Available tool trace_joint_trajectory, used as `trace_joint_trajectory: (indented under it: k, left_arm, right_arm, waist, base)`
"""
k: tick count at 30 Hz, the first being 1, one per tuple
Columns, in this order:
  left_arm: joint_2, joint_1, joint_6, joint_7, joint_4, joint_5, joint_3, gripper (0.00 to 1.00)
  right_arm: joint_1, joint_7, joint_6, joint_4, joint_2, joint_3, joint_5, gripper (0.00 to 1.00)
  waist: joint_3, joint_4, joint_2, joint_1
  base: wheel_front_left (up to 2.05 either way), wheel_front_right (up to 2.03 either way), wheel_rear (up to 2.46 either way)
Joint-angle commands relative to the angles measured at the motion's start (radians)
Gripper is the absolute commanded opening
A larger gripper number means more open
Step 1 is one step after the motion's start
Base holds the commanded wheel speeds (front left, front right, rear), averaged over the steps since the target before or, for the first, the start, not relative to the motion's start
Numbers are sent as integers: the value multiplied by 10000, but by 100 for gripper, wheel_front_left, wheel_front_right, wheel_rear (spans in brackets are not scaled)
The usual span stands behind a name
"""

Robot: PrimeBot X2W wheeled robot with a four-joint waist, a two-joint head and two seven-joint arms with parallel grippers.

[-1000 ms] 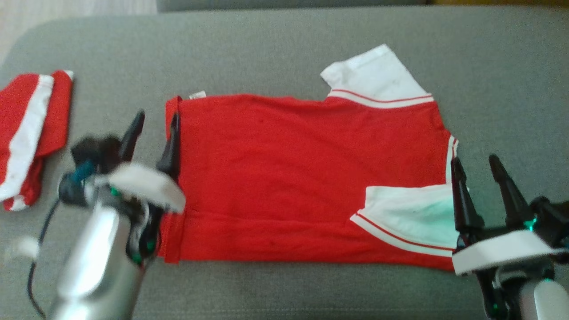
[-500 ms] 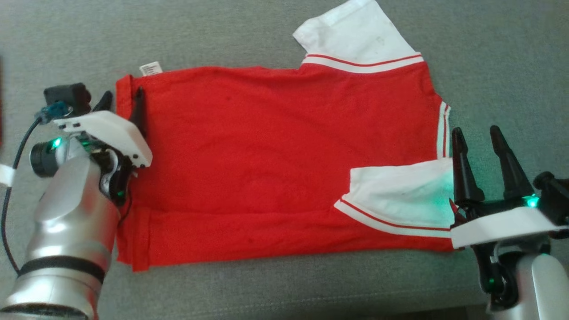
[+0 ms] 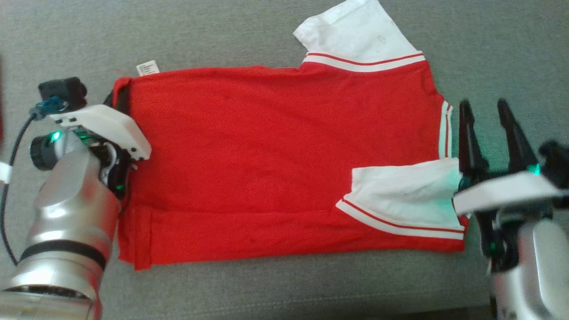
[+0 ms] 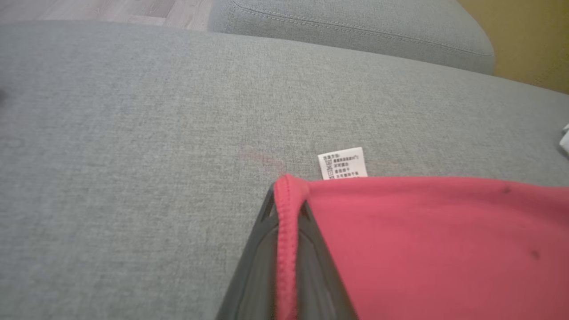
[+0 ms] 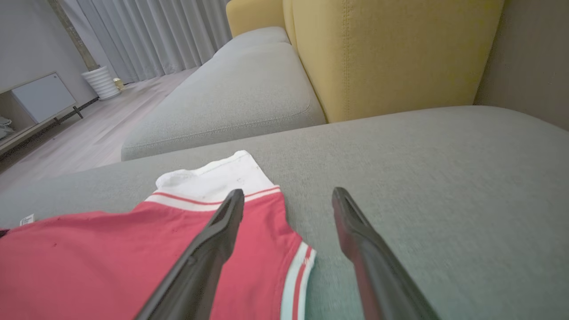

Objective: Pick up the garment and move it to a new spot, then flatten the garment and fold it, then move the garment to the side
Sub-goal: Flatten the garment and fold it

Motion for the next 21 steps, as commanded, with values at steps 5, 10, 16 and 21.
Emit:
trace_joint_trajectory:
  k: [5,10,16,21]
  left_arm:
    - [20,-563,-46,-241,-108,31,-56,0]
    - [-625,-1139,-84,-301,-185,34,-387,0]
    - [-1099,-1659,-100,-338,-297,-52,-893,0]
    - [-1228,-1801,-103,-354,-619,-458,-1588,0]
  right_arm:
    - [-1937,428,69,900,-101,46,-155,100]
    - [-3994,750,69,2737,-500,7,-168,100]
    - [-6476,1061,69,5623,-926,270,-217,100]
    - [-8250,1386,69,8334,-1242,-59,-837,100]
  waist:
    - [110,437,0,0]
    - [681,1252,0,0]
    - [1207,1965,0,0]
    - [1427,2302,0,0]
  base:
    - [0,0,0]
    - [0,0,0]
    - [0,0,0]
    - [0,0,0]
